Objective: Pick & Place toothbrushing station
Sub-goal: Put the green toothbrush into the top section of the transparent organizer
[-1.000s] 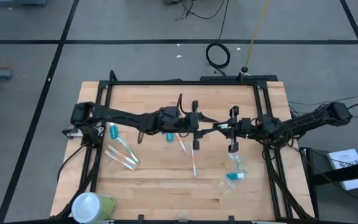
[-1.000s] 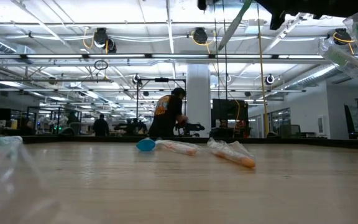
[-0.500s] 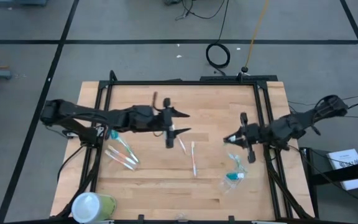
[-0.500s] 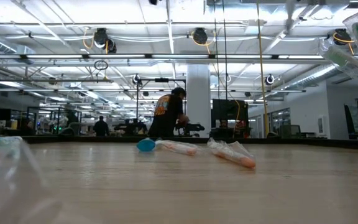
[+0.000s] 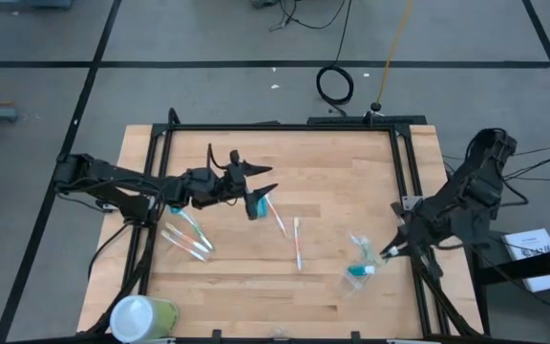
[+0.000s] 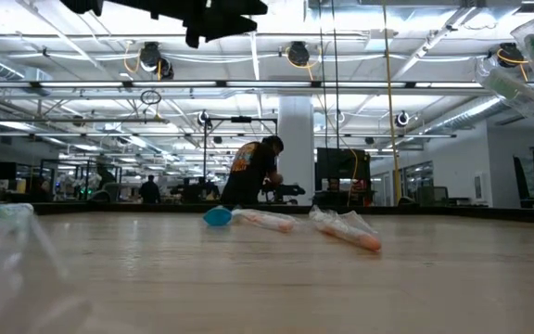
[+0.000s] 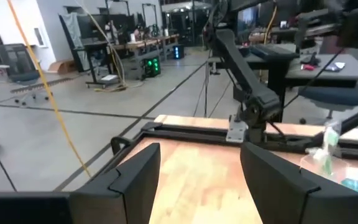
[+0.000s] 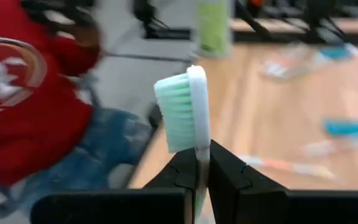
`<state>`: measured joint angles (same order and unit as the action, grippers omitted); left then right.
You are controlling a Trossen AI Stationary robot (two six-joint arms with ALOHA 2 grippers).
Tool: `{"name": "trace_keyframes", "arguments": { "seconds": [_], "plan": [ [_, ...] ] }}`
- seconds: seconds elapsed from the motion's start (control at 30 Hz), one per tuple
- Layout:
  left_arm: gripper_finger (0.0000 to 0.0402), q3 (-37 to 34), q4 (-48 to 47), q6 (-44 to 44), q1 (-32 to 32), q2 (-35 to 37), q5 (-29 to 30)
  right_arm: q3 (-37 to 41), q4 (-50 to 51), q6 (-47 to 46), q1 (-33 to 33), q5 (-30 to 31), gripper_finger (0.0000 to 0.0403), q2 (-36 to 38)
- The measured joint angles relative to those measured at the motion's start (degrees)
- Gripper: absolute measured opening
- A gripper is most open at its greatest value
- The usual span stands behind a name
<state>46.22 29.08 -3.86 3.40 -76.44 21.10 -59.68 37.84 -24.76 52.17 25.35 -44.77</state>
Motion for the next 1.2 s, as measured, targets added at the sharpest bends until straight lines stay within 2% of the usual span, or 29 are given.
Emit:
{"name": "trace_keyframes", "arguments": {
  "seconds": [0.13, 0.23, 0.4, 0.6, 1.2],
  "plan": [
    [0.023, 0.0, 0.0, -0.1, -0.1, -0.1, 0.1, 4.0, 2.3, -6.4, 2.9, 9.2, 0.0009, 1.9],
    [0.023, 0.0, 0.3, -0.1, -0.1, -0.1, 0.1, 8.6, 0.0, -8.9, 3.9, 12.2, 0.0009, 2.9],
    [0.023, 0.0, 0.4, 0.2, -0.1, -0.1, 0.0, 15.5, -1.5, -15.2, 4.0, 12.1, 0.0009, 3.1],
    [0.023, 0.0, 0.7, 0.7, -0.1, -0.1, 0.0, 20.0, -2.1, -19.5, 4.2, 12.1, 0.0009, 3.3],
    [0.023, 0.0, 0.7, 1.2, -0.1, -0.1, 0.0, 31.4, -12.8, -21.1, 4.2, 12.2, 0.0017, 3.3]
  ]
}}
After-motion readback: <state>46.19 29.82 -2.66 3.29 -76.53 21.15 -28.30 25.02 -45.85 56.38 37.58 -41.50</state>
